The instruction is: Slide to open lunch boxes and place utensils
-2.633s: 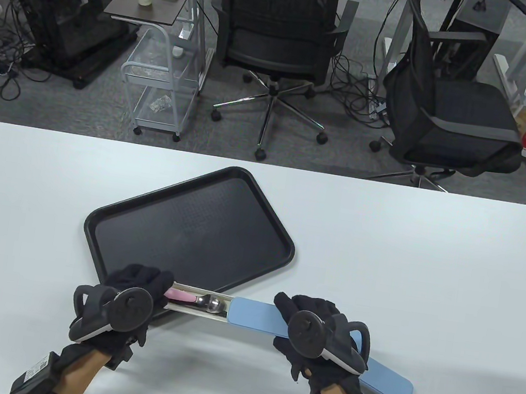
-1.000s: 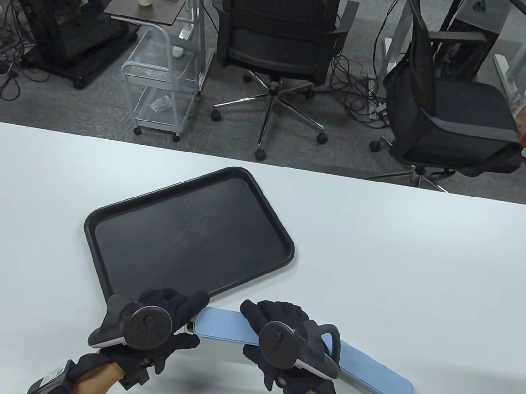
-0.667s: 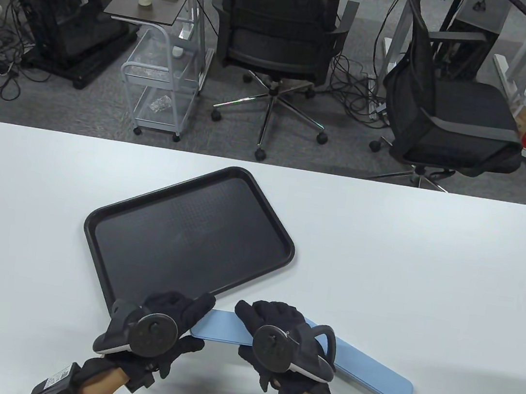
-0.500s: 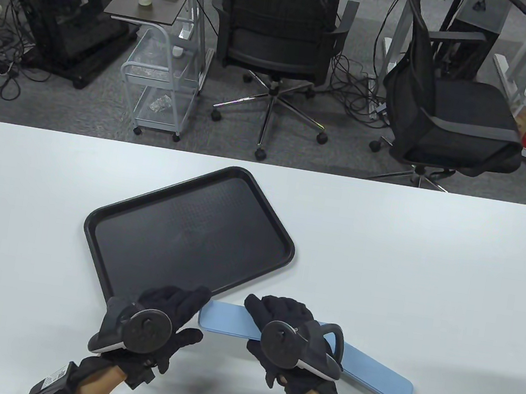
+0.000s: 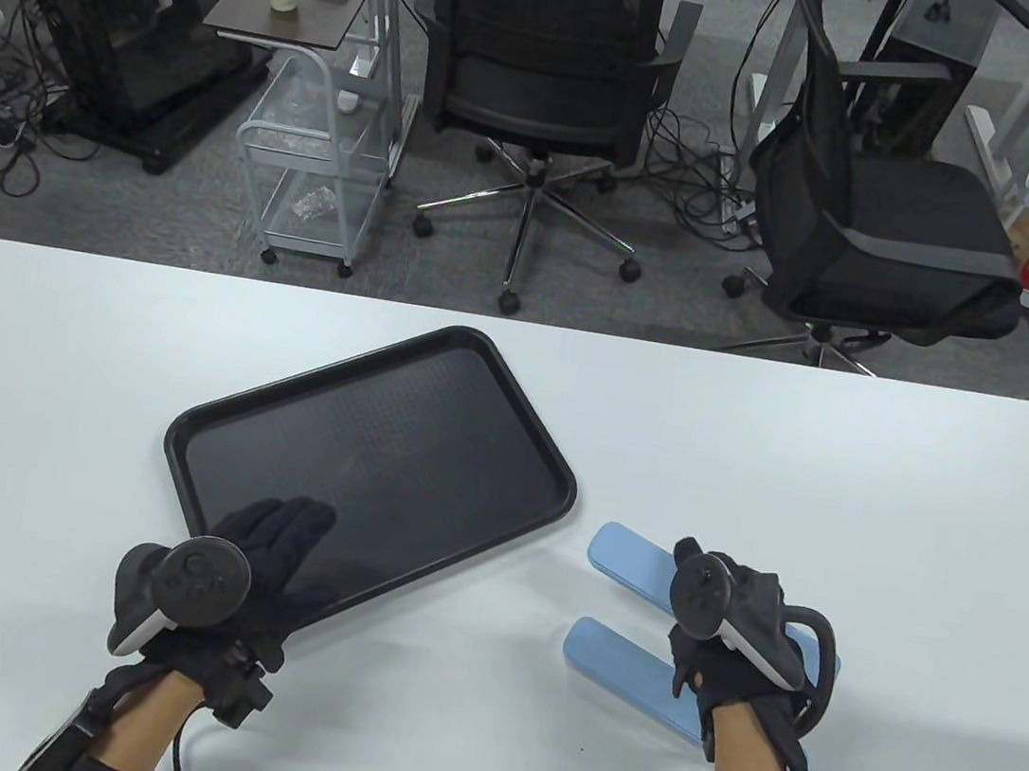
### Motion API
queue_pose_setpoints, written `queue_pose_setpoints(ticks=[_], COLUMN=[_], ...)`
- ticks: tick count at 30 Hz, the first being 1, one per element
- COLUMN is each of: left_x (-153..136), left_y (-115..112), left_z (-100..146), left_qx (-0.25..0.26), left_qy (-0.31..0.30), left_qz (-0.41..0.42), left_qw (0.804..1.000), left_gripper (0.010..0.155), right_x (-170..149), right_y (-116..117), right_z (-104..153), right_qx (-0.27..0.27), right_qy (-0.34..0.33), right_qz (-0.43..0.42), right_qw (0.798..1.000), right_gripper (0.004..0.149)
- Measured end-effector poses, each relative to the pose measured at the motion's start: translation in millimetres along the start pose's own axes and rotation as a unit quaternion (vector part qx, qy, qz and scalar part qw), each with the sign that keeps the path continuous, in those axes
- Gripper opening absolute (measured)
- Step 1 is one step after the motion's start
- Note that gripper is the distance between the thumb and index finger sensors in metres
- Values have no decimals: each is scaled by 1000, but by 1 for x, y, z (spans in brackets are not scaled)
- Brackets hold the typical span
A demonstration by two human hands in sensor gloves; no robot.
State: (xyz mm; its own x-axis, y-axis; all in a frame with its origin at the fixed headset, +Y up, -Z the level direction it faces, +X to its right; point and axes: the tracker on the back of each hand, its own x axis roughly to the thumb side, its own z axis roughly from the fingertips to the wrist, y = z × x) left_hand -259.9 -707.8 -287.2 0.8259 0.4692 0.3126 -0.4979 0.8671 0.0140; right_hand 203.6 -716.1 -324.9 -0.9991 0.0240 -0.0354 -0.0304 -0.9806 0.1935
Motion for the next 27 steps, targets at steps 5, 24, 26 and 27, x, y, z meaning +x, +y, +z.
queue_pose_setpoints(ticks=[5,24,26,27], left_x=[-1,-1,-2,-2], left_y=[-1,-1,-2,-2], left_z=[0,-1,-2,-2], left_qx=[-2,-31,-32,-33], left_qy=[1,17,19,19], left_qz=[-2,-5,-6,-5], left_qw=[1000,999,999,999], left_gripper=[77,79,80,80], right_x=[-29,-56,-52,-50], right_y=[19,19,1,-5], right_z=[-14,-3,9,13], right_qx=[46,36,-17,-33], right_qy=[30,45,32,28], right_qz=[0,-26,-51,-58], right_qw=[998,998,998,997], right_gripper=[81,82,80,80])
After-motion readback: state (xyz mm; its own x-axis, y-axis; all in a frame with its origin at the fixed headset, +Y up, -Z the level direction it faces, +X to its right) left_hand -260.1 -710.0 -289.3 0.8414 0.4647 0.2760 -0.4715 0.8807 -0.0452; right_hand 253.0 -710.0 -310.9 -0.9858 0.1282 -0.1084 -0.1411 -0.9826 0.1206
